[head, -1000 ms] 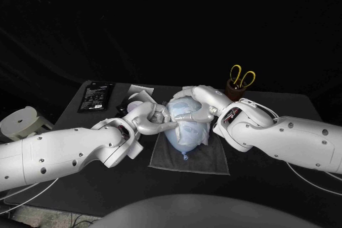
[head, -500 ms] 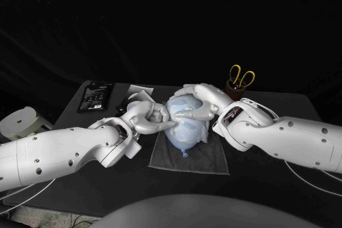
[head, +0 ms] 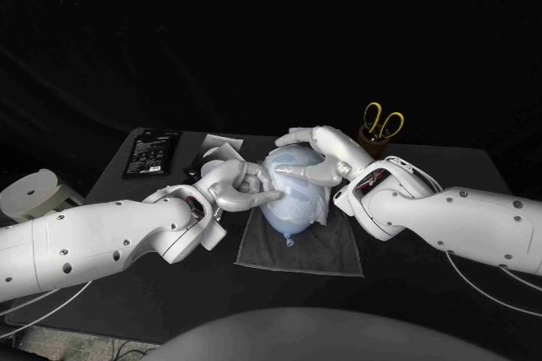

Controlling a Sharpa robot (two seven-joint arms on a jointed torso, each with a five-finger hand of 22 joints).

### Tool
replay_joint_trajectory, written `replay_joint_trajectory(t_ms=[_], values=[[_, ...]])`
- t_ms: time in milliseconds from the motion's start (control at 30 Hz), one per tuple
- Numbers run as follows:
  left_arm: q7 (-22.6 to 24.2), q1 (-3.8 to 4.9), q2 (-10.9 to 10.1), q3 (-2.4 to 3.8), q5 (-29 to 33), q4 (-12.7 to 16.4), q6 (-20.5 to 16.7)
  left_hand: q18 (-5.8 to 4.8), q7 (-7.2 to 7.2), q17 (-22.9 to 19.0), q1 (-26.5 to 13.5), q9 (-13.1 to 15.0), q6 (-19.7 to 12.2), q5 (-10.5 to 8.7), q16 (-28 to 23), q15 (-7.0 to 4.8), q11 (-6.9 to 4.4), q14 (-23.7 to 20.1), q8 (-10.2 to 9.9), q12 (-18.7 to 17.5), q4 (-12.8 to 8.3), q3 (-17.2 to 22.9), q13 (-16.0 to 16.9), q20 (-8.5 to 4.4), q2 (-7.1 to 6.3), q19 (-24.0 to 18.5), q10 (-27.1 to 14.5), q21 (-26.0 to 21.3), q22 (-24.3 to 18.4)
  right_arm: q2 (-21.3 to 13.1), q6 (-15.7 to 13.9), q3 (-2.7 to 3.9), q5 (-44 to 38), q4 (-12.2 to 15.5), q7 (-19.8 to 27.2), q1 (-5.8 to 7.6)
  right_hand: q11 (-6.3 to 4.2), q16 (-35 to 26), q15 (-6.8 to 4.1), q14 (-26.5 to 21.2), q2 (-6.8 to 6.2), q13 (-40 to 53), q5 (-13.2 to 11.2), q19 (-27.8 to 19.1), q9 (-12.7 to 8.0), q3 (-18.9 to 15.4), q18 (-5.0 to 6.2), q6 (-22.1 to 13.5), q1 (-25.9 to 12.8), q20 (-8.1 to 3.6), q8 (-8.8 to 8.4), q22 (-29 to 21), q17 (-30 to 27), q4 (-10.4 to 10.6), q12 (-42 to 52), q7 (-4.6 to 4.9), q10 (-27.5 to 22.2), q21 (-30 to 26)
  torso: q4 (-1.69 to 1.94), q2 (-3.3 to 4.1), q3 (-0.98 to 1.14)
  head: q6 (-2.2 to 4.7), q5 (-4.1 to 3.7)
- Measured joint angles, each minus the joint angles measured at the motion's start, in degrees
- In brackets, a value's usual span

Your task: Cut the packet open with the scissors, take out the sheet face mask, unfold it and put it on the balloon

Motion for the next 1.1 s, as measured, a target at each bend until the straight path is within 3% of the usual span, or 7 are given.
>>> replay_joint_trajectory(t_ms=[200, 367, 433, 567, 700, 933, 1100], values=[[0.6, 0.00, -1.0, 0.00, 1.2, 0.2, 0.9, 0.00, 1.70, -0.6, 0.9, -3.3, -0.7, 0.00, -2.5, 1.41, 1.61, 0.0, -4.2, -6.7, 0.5, -1.1, -9.7, 0.99, 0.39, -4.2, -7.6, -3.9, -5.3, -0.7, -1.1, 0.00, 3.5, 0.7, 4.4, 0.00, -0.13, 0.3, -0.10, 1.3, 0.31, 0.1, 0.0, 0.0, 0.1, 0.5, -0.01, 0.9, 0.3, 0.00, 0.41, 0.0, 0.2, -0.5, 0.3, 0.17, 2.1, 0.0, 0.02, -0.01, -0.01, 0.00, -0.05], [2.3, 0.00, -2.6, 0.04, 3.6, 0.5, 3.1, 0.34, 1.98, -2.6, 1.0, -4.0, -1.0, 0.00, -3.3, 1.73, 2.15, -0.1, -4.9, -8.7, 0.4, -1.4, -12.5, 1.43, 0.54, -5.5, -9.8, -5.1, -7.0, -1.8, -1.6, 0.00, 5.6, 1.7, 7.2, -0.01, -0.55, 1.2, -0.48, 5.4, 0.85, 0.3, 0.0, 1.8, 0.2, 1.4, 0.02, 2.4, 0.2, 0.06, 0.85, 0.4, 0.7, -1.3, 0.6, 0.52, 6.1, 0.9, 0.07, -0.04, -0.04, 0.00, -0.07], [3.1, 0.00, -3.2, 0.12, 5.1, 0.7, 4.7, 1.14, 2.46, -4.4, 1.6, -4.5, -1.2, 0.00, -4.3, 2.34, 2.39, -0.5, -5.5, -9.6, 0.5, -1.6, -13.5, 1.67, 0.66, -7.0, -10.7, -6.6, -8.8, -2.3, -1.8, 0.00, 6.2, 2.1, 8.1, -0.01, -0.73, 1.8, -0.70, 7.9, 0.84, 0.3, 0.0, 2.7, 0.2, 1.7, 0.19, 2.9, 0.2, 0.00, 0.99, 0.6, 1.1, -1.7, 0.6, 0.71, 7.1, 1.2, 0.07, -0.04, -0.04, 0.00, -0.05], [5.2, 0.00, -4.8, 0.44, 8.9, 1.1, 9.9, 1.47, 2.90, -8.1, 2.2, -5.3, -1.5, 0.00, -6.3, 2.72, 2.75, -2.2, -6.1, -10.6, 0.5, -1.7, -14.5, 2.21, 1.26, -9.1, -11.1, -9.1, -11.7, -3.9, -2.3, 0.00, 7.1, 3.1, 9.6, -0.01, -1.93, 5.5, -2.22, 18.9, 1.06, 0.6, 0.0, 9.1, 0.2, 2.8, 2.32, 4.9, 0.0, -0.01, 1.29, 2.6, 2.9, -2.8, 1.2, 1.05, 11.3, 3.8, 0.09, -0.07, -0.08, 0.00, 0.03], [6.9, 0.00, -6.6, 1.00, 12.7, 0.8, 16.2, 2.34, 2.90, -11.1, 2.6, -5.9, -1.5, 0.00, -8.0, 2.93, 2.95, -3.6, -6.5, -11.0, 0.4, -1.8, -15.0, 2.59, 1.64, -11.1, -11.3, -11.7, -14.7, -5.5, -2.8, 0.00, 7.4, 4.2, 10.5, -0.01, -3.36, 8.6, -4.03, 24.7, 1.06, 1.0, 0.0, 16.6, -0.1, 3.8, 4.13, 6.8, 0.0, -0.08, 1.76, 4.5, 4.2, -3.8, 1.6, 1.53, 15.7, 7.3, 0.10, -0.09, -0.09, 0.00, 0.14], [8.6, 0.08, -8.9, 1.56, 17.2, -2.6, 24.9, 3.25, 3.31, -17.2, 5.1, -7.0, -1.5, 0.00, -11.8, 3.23, 3.28, -7.0, -7.5, -12.3, -0.3, -1.1, -16.0, 2.89, 2.49, -15.4, -11.6, -16.8, -20.5, -8.2, -3.3, 0.04, 6.3, 6.0, 11.0, 0.17, -5.72, 12.4, -6.47, 31.5, 0.62, 1.8, 0.0, 22.2, -0.4, 6.6, 4.18, 8.6, -0.4, -1.47, 1.76, 5.0, 7.0, -3.0, 2.6, 0.42, 22.5, 10.3, 0.10, -0.16, -0.03, 0.00, 0.34], [9.6, 0.10, -9.0, 1.68, 17.9, -5.9, 26.7, 4.17, 5.39, -34.1, 8.6, -9.8, -2.9, 0.00, -23.9, 4.74, 4.93, -17.8, -11.2, -17.4, -1.7, 3.0, -19.3, 4.03, 2.75, -20.2, -14.7, -23.5, -26.5, -9.6, -3.4, 0.12, 4.4, 6.9, 11.0, 0.60, -7.57, 15.2, -8.53, 36.4, -0.75, 2.7, 0.0, 26.7, -0.4, 9.8, 4.18, 10.0, 0.0, -3.21, 2.18, 5.4, 9.7, -2.1, 3.6, -0.96, 27.2, 12.4, 0.07, -0.18, -0.03, 0.00, 0.46]])
